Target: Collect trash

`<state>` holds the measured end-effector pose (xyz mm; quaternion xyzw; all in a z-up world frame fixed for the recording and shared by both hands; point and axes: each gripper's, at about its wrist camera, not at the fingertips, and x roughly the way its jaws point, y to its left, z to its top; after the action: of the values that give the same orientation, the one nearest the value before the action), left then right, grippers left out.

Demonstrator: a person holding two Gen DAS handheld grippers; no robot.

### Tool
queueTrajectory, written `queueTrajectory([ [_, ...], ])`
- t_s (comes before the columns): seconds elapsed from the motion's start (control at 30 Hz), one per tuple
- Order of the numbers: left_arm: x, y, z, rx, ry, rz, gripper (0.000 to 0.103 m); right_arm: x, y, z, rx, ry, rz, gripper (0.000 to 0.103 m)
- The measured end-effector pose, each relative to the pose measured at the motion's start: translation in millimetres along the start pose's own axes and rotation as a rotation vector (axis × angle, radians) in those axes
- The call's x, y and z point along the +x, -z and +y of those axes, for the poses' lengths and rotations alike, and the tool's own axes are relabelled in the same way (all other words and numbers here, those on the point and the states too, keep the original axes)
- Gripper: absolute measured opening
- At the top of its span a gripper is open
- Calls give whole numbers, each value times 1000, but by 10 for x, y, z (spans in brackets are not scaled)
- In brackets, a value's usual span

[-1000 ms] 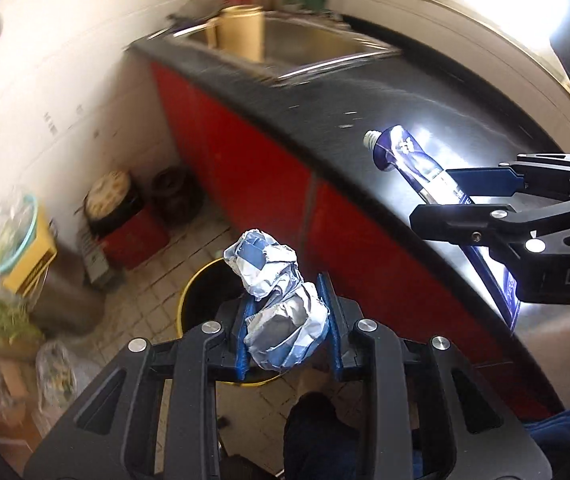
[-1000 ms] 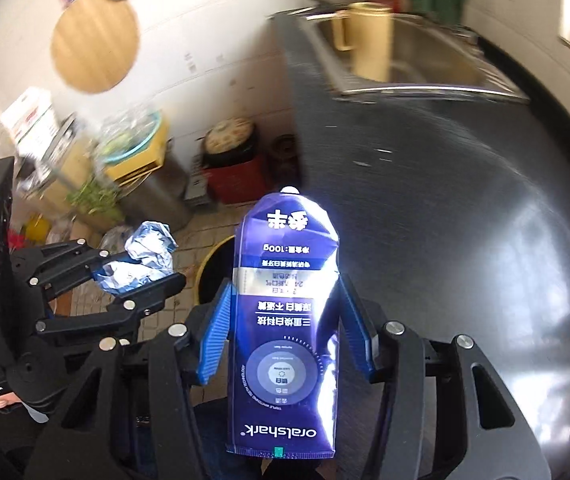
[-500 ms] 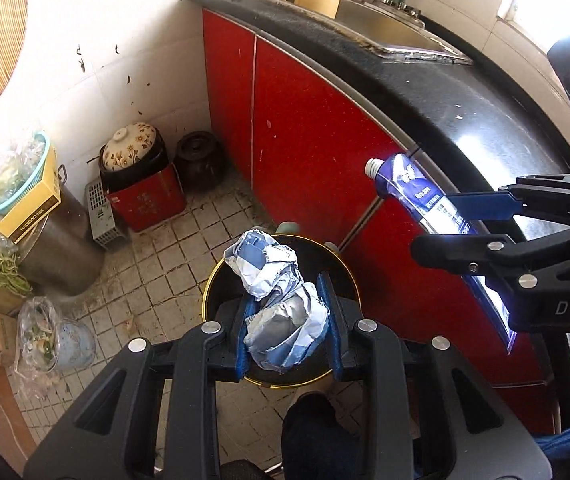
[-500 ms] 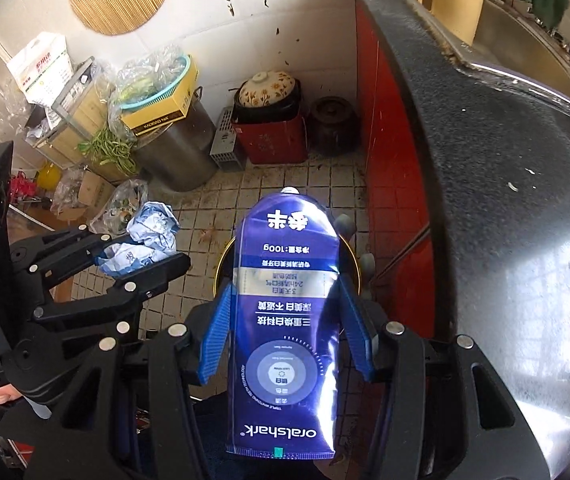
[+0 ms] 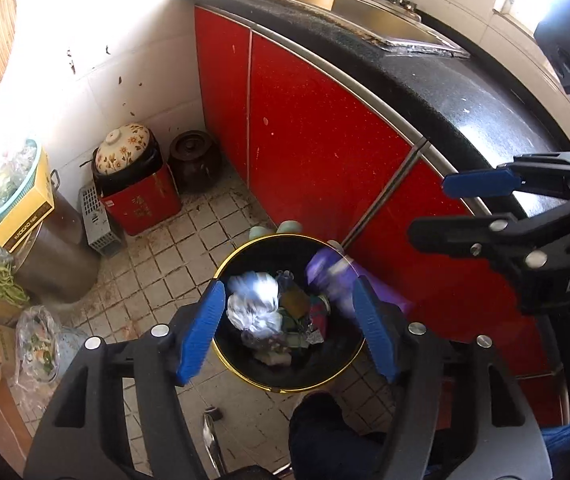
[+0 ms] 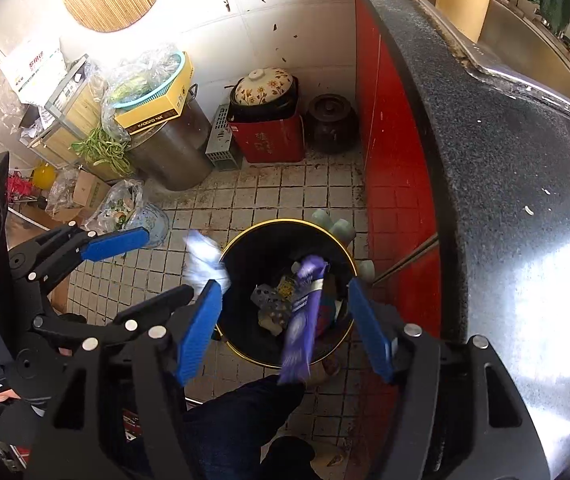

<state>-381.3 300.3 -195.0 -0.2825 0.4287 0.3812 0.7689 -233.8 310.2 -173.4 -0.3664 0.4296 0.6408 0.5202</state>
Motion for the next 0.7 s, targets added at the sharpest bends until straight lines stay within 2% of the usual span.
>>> queueTrajectory([
  [0.1,-34,-20,-29,9,13,0,72,-194,37,-29,20,7,-36,65],
  [0.13,-57,-37,-57,18,16,-5,75,-261,49,-38,25,12,-50,69],
  [0.2,-136,-82,-158,42,11,-19,92,-497,104,-88,48,28,-97,76],
  [0.27,-242,-153,-318,73,11,-35,97,-800,206,-193,86,49,-149,85],
  [0.37,-378,-274,-649,125,37,-34,96,-1204,427,-390,141,119,-211,94],
  [0.53,-664,-480,-1468,288,138,-107,96,-1968,1183,-926,334,341,-297,95],
  [0.7,-781,-654,-2440,483,251,-135,96,-2708,2241,-1389,653,562,-345,95],
])
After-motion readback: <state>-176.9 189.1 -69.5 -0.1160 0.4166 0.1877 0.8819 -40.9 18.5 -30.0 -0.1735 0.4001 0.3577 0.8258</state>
